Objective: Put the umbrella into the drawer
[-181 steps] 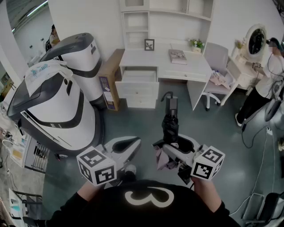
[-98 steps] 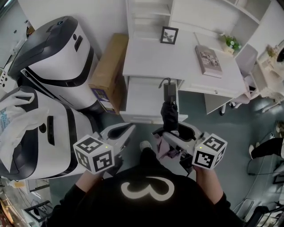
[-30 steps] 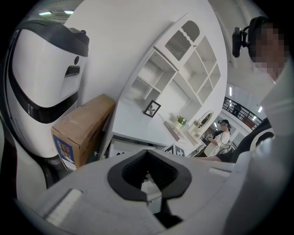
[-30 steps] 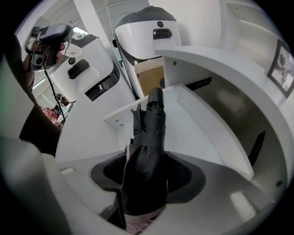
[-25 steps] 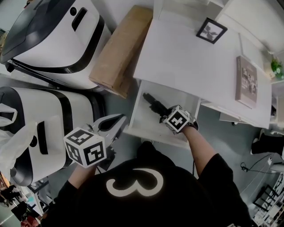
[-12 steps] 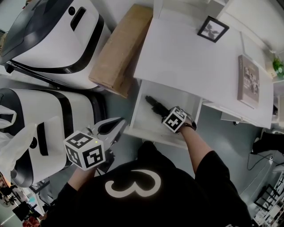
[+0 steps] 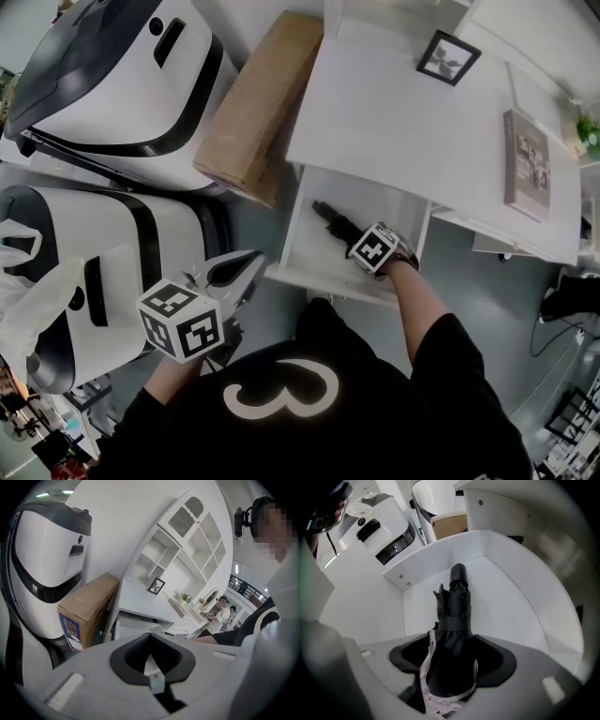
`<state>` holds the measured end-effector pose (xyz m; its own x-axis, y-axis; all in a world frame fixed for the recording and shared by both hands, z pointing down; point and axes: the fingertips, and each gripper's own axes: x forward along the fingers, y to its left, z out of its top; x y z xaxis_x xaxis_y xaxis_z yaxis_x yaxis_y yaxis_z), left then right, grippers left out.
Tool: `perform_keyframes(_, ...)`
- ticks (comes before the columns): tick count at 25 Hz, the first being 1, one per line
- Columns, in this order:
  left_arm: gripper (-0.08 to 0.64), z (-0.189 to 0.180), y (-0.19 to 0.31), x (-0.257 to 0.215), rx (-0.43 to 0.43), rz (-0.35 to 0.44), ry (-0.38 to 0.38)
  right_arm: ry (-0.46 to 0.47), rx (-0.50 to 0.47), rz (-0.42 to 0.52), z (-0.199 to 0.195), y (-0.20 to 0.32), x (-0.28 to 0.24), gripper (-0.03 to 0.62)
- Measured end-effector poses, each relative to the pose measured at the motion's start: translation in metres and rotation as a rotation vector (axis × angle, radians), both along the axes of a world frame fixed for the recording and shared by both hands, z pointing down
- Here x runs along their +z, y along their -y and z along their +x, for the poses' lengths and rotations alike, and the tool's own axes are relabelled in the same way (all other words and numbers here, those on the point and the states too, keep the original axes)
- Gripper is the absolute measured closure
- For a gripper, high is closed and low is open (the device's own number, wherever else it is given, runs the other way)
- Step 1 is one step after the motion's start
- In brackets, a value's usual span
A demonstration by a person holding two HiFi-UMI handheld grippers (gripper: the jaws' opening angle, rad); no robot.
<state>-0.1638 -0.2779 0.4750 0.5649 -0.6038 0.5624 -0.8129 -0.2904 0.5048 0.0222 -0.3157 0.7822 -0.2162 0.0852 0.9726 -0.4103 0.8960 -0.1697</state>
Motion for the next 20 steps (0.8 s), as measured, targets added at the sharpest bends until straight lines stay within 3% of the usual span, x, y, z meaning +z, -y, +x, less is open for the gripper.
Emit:
perform_keyframes(5,0.551,0.007,-0.01,-0.004,0.026,0.019,-0.001,0.099,0.026,0.094,-0.015,0.007,-0.031,0.299)
perform_keyframes(10,0.551,0.014,-0.02,-0.015,0.046,0.053,-0.024,0.159,0.178,0.148,-0.002,0.004,-0.077,0.299)
perform_keyframes(15,0.551,0.025,-0.034,-0.034,0.068,0.106,-0.052,0.257,0.219,0.271,0.005,0.005,-0.148,0.304)
perform_keyframes(17,0.551,0.031,-0.041,-0.044,0.078,0.131,-0.064,0.325,0.247,0.317,0.006,-0.001,-0.183,0.329)
perform_keyframes(20,0.551,0.041,-0.051,-0.058,0.095,0.171,-0.078,0.497,0.308,0.375,0.0,-0.017,-0.245,0.433)
